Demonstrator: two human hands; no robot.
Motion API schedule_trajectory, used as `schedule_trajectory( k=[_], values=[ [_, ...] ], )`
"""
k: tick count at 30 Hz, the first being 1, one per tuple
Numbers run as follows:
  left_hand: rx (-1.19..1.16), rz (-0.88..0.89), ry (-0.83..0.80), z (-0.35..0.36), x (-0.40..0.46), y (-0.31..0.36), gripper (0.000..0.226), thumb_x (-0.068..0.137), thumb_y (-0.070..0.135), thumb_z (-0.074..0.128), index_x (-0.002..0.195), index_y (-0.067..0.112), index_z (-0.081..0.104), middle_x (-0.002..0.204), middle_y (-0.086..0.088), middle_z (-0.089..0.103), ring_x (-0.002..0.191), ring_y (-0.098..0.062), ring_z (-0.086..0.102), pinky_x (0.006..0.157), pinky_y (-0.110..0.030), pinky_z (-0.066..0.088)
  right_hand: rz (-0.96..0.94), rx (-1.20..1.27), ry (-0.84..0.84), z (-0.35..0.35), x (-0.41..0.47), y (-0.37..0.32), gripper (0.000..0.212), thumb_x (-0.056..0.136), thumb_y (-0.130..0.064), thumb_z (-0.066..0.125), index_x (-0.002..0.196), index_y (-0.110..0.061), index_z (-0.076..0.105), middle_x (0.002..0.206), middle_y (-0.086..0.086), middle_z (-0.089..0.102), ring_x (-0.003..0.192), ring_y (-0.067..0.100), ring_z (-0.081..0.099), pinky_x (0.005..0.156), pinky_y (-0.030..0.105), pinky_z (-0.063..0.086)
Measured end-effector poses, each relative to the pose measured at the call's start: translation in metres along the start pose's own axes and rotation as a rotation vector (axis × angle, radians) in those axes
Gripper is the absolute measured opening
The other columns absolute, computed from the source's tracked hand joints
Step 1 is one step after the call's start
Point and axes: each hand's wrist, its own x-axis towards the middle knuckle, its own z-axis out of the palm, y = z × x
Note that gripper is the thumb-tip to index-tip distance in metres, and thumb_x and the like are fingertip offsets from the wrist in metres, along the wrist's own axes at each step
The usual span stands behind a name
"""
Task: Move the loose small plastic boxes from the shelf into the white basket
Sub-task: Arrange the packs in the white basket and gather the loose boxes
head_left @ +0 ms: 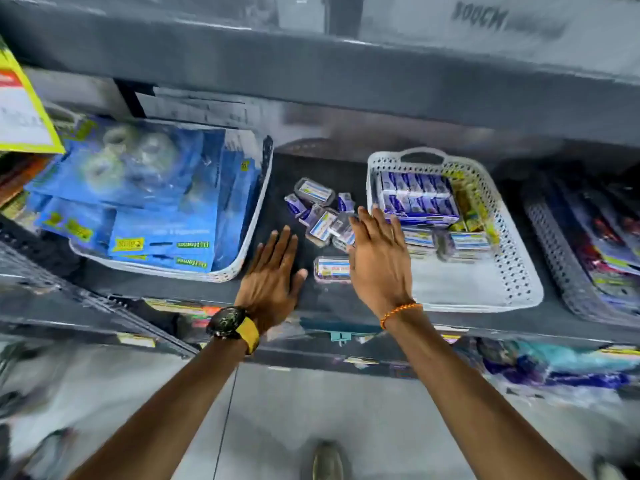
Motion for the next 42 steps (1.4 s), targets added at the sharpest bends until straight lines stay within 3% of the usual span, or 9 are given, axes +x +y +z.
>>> schedule_trajectory(
  k=[6,11,22,27,32,35,38,42],
  values=[
    [0.093,-0.040,0.000,0.002,0.000,0.000,0.069,0.101,0.051,0.023,0.154,0.007,0.027,0.164,-0.012,0.022,0.151,-0.031,0.020,0.122,-0.049,0.014,-0.004,-0.060,-0.116,0.001,0.029,-0.007,0.037,0.090,-0.026,0.066,0.124,-0.013,0.064,0.125,0.007,0.068,0.128,0.028,0.051,0.118,0.047,0.025],
    [0.126,-0.055,-0.005,0.003,0.001,0.000,0.068,0.101,0.049,0.025,0.155,0.009,0.025,0.165,-0.010,0.020,0.152,-0.028,0.018,0.123,-0.048,0.014,0.005,-0.103,-0.191,0.000,0.048,-0.009,0.039,0.088,-0.045,0.066,0.112,-0.014,0.069,0.112,0.007,0.071,0.114,0.030,0.053,0.103,0.044,0.035],
    [0.131,-0.073,-0.039,0.005,0.003,0.001,0.070,0.099,0.049,0.024,0.156,0.009,0.020,0.166,-0.009,0.015,0.153,-0.026,0.013,0.123,-0.050,0.015,0.055,-0.084,-0.210,0.005,0.054,-0.009,0.029,0.088,-0.035,0.070,0.110,-0.017,0.068,0.106,0.006,0.073,0.112,0.028,0.053,0.099,0.046,0.033],
    [0.133,-0.069,-0.046,0.004,0.004,0.000,0.070,0.099,0.050,0.023,0.156,0.009,0.021,0.166,-0.008,0.016,0.153,-0.023,0.011,0.123,-0.049,0.013,0.056,-0.062,-0.201,0.005,0.050,-0.011,0.026,0.087,-0.031,0.071,0.110,-0.018,0.067,0.105,0.005,0.073,0.106,0.026,0.061,0.108,0.047,0.030],
    [0.121,-0.066,-0.049,0.000,0.003,0.000,0.071,0.098,0.050,0.024,0.156,0.009,0.022,0.166,-0.008,0.016,0.153,-0.023,0.012,0.123,-0.050,0.014,0.045,-0.028,-0.198,0.001,0.047,-0.013,0.037,0.085,-0.032,0.071,0.118,-0.018,0.062,0.108,0.006,0.072,0.104,0.026,0.066,0.116,0.047,0.022],
    [0.128,-0.061,-0.055,0.000,0.004,0.001,0.071,0.098,0.051,0.024,0.156,0.009,0.022,0.166,-0.008,0.016,0.153,-0.024,0.012,0.123,-0.049,0.013,0.049,0.023,-0.176,-0.003,0.043,-0.011,0.048,0.082,-0.034,0.073,0.124,-0.018,0.057,0.114,0.007,0.069,0.108,0.027,0.065,0.116,0.046,0.026],
    [0.132,-0.060,-0.053,0.001,0.003,0.000,0.071,0.098,0.051,0.025,0.155,0.009,0.023,0.166,-0.009,0.017,0.153,-0.025,0.015,0.123,-0.050,0.014,0.079,0.119,-0.081,-0.012,0.034,-0.006,0.054,0.079,-0.035,0.076,0.125,-0.016,0.057,0.117,0.009,0.067,0.108,0.029,0.064,0.105,0.043,0.042],
    [0.136,-0.058,-0.058,0.001,0.003,0.000,0.072,0.098,0.052,0.023,0.155,0.009,0.024,0.165,-0.009,0.017,0.153,-0.026,0.015,0.122,-0.051,0.016,0.196,0.249,0.035,-0.029,0.026,0.013,0.040,0.079,-0.035,0.075,0.113,-0.018,0.061,0.110,0.008,0.066,0.098,0.028,0.066,0.080,0.035,0.052]
  ],
)
